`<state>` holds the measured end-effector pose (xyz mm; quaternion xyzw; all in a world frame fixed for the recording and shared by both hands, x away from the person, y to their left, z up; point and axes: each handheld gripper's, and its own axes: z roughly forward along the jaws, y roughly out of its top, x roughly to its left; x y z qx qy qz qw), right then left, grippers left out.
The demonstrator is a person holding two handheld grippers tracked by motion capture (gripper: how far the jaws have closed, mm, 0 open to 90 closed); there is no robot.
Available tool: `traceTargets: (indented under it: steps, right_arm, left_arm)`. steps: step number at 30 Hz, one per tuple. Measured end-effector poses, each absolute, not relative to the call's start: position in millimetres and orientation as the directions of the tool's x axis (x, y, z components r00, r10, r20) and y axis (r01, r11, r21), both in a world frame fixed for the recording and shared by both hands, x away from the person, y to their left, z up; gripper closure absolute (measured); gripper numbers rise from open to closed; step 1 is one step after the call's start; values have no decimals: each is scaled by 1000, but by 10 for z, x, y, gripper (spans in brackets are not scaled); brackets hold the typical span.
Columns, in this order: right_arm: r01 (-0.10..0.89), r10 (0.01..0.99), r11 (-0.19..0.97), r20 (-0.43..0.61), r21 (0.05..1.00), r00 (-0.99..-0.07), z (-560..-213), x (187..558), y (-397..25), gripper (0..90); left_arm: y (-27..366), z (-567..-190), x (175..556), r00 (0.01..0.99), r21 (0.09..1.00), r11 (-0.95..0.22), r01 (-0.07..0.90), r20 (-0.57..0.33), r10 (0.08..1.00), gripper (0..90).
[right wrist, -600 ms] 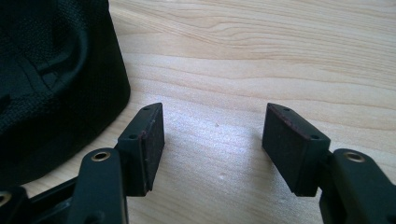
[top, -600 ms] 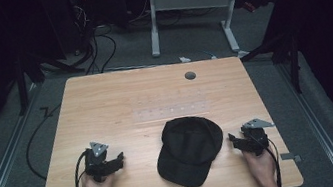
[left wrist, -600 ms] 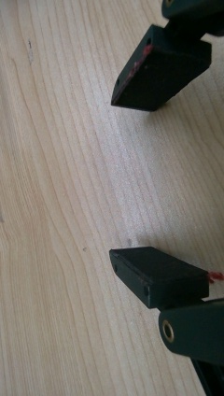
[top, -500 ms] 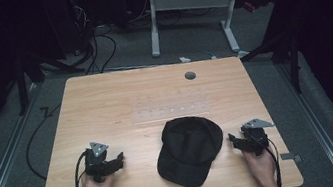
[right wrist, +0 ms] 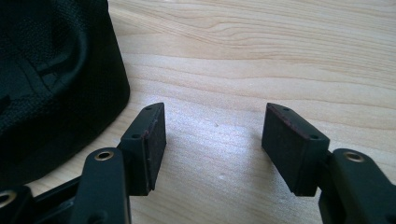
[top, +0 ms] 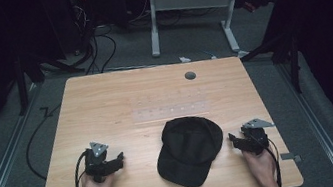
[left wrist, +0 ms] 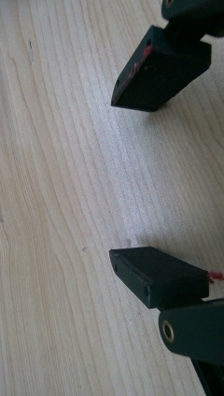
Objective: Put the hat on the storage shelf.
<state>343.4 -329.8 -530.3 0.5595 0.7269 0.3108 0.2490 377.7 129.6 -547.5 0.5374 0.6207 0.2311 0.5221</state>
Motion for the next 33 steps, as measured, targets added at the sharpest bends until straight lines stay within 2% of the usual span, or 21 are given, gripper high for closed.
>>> traceTargets:
  steps: [16,26,33]
  right_arm:
    - [659,971,173,-14,731,-239,-5302,3422,-3292,421]
    - [663,974,145,10,734,-225,-5283,3407,-3324,478]
    - [623,965,139,38,770,-261,-5220,3315,-3335,524]
  left_arm:
    - [1296,-5475,3777,122,848,315,426,-399,909,225]
    - [1297,-5475,3777,122,848,315,426,-399,909,224]
    - [1298,-5475,3778,122,848,315,426,-399,909,225]
